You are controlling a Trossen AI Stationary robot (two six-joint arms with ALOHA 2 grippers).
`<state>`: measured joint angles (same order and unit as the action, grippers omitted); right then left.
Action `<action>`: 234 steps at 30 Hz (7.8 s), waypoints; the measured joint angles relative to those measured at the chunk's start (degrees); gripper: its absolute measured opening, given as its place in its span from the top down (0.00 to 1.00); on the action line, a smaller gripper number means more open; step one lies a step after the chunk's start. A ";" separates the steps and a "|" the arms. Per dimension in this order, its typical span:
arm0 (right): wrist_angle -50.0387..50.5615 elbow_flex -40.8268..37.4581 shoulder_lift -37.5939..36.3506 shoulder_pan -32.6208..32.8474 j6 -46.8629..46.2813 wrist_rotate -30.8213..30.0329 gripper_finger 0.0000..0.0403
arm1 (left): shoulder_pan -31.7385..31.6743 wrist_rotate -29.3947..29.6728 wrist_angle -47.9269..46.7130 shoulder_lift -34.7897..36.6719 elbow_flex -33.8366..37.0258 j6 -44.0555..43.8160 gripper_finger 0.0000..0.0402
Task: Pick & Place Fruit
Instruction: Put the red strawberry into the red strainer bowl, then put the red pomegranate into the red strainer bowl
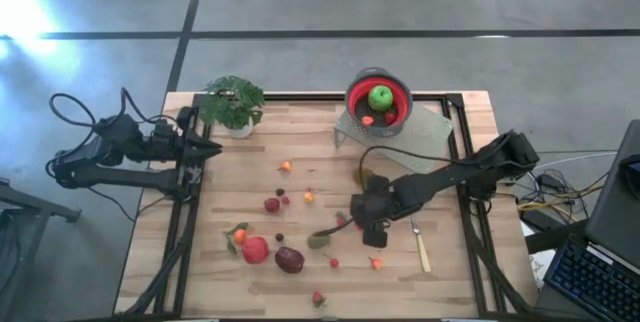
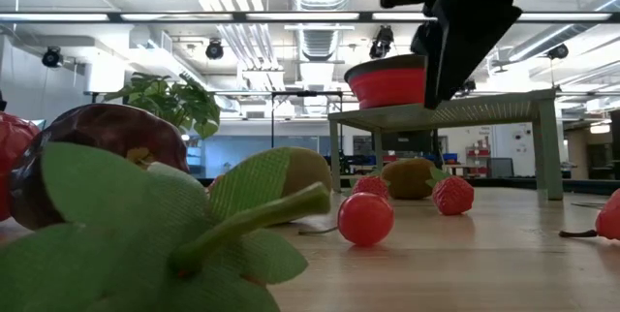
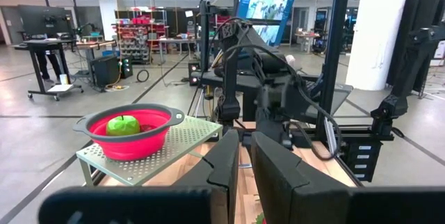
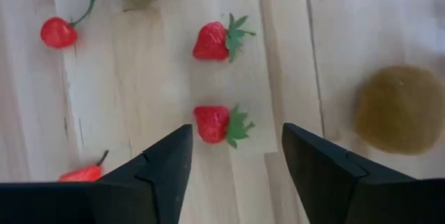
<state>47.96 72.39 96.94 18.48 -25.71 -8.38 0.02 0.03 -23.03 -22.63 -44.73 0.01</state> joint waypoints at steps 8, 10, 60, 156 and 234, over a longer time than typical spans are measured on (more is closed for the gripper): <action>0.09 2.91 6.15 0.00 2.31 3.26 0.35 | 0.02 0.00 0.01 0.00 0.00 -0.02 0.88; 0.01 3.09 7.05 0.00 2.40 3.99 0.33 | 0.01 0.00 0.01 0.00 0.00 0.00 0.88; -0.71 1.64 11.67 -2.55 3.93 3.97 0.70 | 0.02 0.00 0.01 0.00 -0.01 0.00 0.88; 10.65 14.81 -14.85 -29.30 16.31 -0.59 0.55 | 0.00 0.00 0.01 0.00 -0.01 -0.01 0.88; 4.17 -26.55 -86.37 -2.36 26.98 -18.80 0.98 | 0.04 -0.16 1.17 -2.91 -0.02 1.36 0.88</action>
<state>52.14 45.84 10.58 16.12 1.27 -27.18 0.05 -0.13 -21.87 -25.54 -44.75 1.37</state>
